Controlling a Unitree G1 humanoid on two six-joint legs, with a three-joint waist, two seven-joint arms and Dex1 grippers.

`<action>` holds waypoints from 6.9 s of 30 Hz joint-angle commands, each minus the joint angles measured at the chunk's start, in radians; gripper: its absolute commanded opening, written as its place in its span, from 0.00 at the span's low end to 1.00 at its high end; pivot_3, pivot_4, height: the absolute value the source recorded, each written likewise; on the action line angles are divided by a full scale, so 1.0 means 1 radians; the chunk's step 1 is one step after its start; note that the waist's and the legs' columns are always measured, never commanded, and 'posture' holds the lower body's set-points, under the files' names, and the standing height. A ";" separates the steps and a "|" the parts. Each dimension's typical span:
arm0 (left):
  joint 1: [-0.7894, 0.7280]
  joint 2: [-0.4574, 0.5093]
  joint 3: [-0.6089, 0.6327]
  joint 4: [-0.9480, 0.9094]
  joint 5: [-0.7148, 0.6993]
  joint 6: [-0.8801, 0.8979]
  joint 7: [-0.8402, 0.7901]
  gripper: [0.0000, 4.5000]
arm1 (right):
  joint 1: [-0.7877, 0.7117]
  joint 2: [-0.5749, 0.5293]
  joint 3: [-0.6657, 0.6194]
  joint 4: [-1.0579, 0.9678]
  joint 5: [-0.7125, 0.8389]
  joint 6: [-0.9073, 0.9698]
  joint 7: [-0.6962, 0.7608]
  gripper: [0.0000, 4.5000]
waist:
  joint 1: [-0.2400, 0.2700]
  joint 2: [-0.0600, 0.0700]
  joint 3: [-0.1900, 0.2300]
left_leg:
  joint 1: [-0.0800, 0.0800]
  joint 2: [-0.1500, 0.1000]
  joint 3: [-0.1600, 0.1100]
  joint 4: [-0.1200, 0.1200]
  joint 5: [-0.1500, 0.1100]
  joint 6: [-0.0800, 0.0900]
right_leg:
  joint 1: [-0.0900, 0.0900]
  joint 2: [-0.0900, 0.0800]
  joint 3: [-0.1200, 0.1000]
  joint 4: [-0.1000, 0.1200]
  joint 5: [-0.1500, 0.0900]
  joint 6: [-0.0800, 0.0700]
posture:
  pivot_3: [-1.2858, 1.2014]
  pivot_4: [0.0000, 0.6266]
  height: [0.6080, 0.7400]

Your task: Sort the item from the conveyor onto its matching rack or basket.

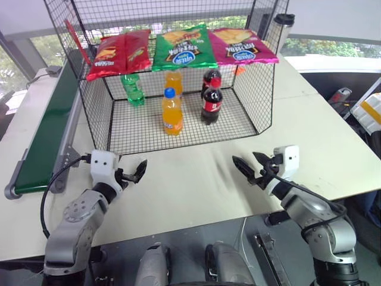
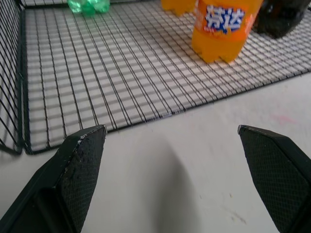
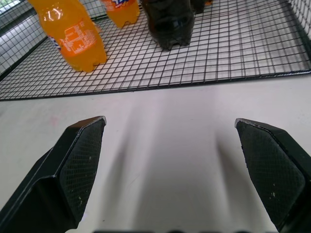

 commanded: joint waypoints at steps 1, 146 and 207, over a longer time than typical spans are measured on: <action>0.005 0.001 0.010 -0.037 0.002 -0.025 -0.002 1.00 | -0.008 -0.005 -0.007 -0.017 -0.004 -0.013 0.005 0.98 | 0.000 0.000 0.000 | 0.000 0.000 0.000 0.000 0.000 0.000 | 0.000 0.000 0.000 0.000 0.000 0.000 | 0.52 0.24 1.00; -0.053 0.320 0.595 0.042 -0.337 0.124 -0.081 0.65 | -0.246 -0.213 0.260 -0.074 -0.087 -0.140 0.478 1.00 | 0.004 -0.011 0.005 | 0.001 0.001 0.004 0.003 0.000 0.000 | 0.000 -0.007 -0.001 0.001 0.000 -0.002 | 0.52 0.24 1.00; -0.674 -0.131 -0.098 0.740 0.198 -0.359 0.071 0.99 | -0.229 -0.140 0.246 -0.089 -0.192 -0.018 0.220 1.00 | 0.021 -0.013 0.006 | 0.000 -0.001 0.014 0.003 0.000 0.000 | -0.003 0.000 0.006 0.002 0.005 0.008 | 0.52 0.24 1.00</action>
